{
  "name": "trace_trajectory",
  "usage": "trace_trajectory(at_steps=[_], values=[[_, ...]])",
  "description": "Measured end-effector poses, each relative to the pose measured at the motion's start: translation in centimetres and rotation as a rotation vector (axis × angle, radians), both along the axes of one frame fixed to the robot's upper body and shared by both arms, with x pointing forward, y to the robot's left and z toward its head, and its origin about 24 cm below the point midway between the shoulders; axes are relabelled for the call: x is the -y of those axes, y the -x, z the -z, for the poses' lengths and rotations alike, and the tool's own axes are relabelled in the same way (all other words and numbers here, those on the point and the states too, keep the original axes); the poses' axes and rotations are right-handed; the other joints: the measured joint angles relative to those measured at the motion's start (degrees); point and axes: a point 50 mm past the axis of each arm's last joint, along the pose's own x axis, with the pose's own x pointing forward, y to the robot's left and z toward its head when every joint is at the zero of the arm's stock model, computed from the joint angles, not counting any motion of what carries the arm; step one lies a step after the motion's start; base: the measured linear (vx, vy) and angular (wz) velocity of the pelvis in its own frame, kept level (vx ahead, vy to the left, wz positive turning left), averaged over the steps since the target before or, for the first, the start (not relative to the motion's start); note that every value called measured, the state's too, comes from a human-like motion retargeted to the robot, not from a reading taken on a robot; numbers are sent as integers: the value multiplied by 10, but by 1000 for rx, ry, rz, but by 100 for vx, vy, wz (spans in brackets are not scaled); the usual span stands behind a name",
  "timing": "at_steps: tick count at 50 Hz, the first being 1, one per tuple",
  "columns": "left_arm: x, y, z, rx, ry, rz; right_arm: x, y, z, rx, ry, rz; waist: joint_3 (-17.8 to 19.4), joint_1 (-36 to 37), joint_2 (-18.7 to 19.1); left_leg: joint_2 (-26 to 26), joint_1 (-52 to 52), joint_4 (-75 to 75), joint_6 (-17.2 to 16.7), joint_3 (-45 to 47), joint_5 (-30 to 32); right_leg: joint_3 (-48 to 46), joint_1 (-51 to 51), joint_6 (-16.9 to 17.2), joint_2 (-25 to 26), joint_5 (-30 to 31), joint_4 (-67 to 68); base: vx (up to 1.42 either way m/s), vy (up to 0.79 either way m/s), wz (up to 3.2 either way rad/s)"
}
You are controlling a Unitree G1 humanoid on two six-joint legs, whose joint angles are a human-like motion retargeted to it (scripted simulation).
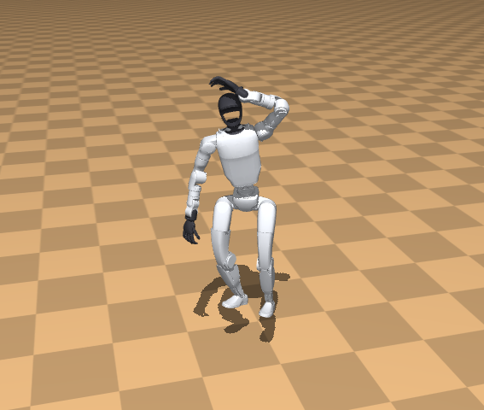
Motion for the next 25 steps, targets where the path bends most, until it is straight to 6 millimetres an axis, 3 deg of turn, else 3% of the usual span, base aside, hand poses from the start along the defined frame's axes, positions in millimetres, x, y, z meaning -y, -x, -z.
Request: trace_trajectory(at_steps=[25], values=[[-4, -1, 2, -3, -1, -13, -9, 12, 7, -97, -46, -63, -11, 7, -15, -12, 6, -30, 1, 0, 18, 1, -11, 1, -15, -2, 6, 0, 0, 0]])
